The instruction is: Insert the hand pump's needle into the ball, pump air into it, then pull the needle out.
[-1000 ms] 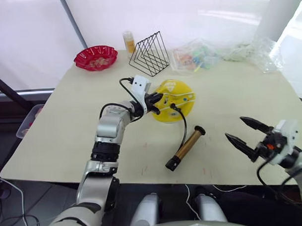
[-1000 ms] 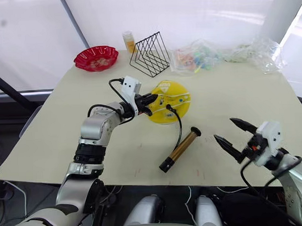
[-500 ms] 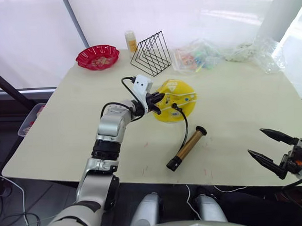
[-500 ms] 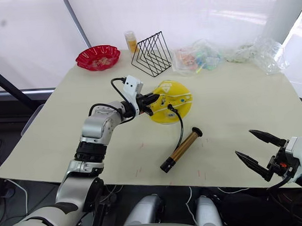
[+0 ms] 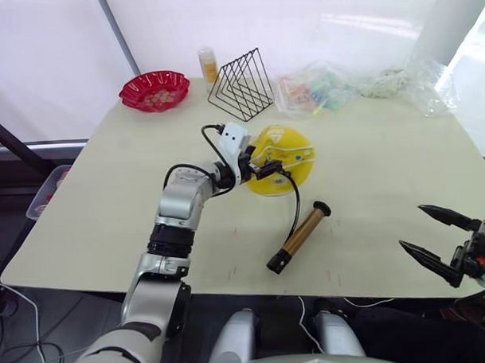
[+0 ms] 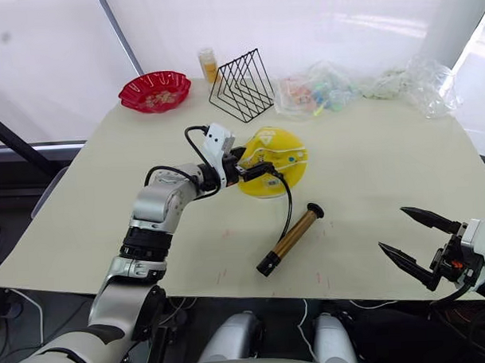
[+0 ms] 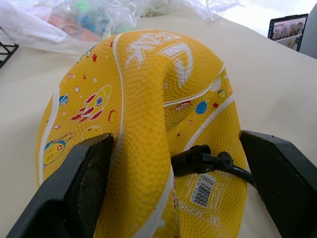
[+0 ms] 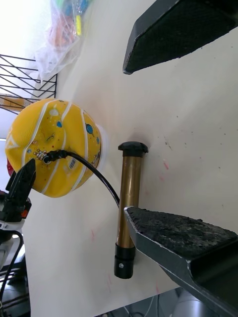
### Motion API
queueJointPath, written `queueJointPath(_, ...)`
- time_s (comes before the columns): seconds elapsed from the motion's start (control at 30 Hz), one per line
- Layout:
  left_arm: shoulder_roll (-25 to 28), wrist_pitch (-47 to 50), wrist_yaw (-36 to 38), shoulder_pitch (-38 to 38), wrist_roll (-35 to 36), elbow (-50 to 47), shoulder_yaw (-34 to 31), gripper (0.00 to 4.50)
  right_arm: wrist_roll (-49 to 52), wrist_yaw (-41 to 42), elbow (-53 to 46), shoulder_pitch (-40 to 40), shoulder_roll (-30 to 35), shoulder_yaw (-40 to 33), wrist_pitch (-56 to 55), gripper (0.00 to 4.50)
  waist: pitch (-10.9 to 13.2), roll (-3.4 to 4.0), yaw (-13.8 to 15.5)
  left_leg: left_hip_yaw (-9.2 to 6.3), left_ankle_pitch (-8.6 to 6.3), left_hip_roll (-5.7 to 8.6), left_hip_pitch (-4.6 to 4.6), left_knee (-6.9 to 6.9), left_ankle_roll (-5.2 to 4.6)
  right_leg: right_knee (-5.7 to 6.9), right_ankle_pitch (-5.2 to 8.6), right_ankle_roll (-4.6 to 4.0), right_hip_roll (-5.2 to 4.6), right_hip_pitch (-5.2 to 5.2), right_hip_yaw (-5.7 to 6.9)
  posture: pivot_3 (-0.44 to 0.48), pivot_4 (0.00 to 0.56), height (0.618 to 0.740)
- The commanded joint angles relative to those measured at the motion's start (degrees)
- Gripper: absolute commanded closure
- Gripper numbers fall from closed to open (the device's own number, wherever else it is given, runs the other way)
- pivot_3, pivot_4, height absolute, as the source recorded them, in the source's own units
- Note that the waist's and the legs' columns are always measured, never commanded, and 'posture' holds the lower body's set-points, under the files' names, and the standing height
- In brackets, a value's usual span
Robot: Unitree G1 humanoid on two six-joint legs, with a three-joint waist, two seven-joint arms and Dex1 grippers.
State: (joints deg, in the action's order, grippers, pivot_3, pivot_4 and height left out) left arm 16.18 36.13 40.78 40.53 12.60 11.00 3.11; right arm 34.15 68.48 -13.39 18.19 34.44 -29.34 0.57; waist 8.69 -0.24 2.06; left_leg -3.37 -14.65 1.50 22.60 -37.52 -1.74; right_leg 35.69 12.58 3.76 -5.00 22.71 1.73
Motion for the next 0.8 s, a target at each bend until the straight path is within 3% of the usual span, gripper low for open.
queueJointPath(0.03, 0.8, 0.1, 0.6, 0.4, 1.5, -4.0, -0.3, 0.24, 1.5, 0.5, -0.7, -0.1, 0.3, 0.2, -1.1, 0.0, 0.3, 0.01, 0.0, 0.0, 0.0, 0.0, 0.01, 0.0, 0.0, 0.0, -0.05, -0.09, 0.0, 0.01, 0.0, 0.0, 0.15, 0.737)
queueJointPath(0.47, 6.3, 0.0, 4.6, -0.7, 8.1, -12.7, -4.1, 0.24, 1.3, 0.6, 1.7, -2.8, 0.1, 3.1, -2.1, 0.0, 0.7, -0.06, -0.9, 0.09, 0.07, 0.0, 0.17, 0.0, 0.13, 0.04, -0.08, -0.14, 0.0, 0.21, -0.1, 0.0, 0.15, 0.737)
queueJointPath(0.8, 14.0, -2.1, 10.6, -8.4, 13.4, -17.1, -8.6, 0.24, 0.8, 1.0, 3.6, -3.8, 0.0, 4.7, -3.6, 0.0, 0.7, -0.04, -1.1, 0.24, 0.02, -0.08, 0.08, -0.02, 0.03, 0.16, -0.09, -0.16, 0.05, 0.25, -0.24, 0.0, 0.15, 0.737)
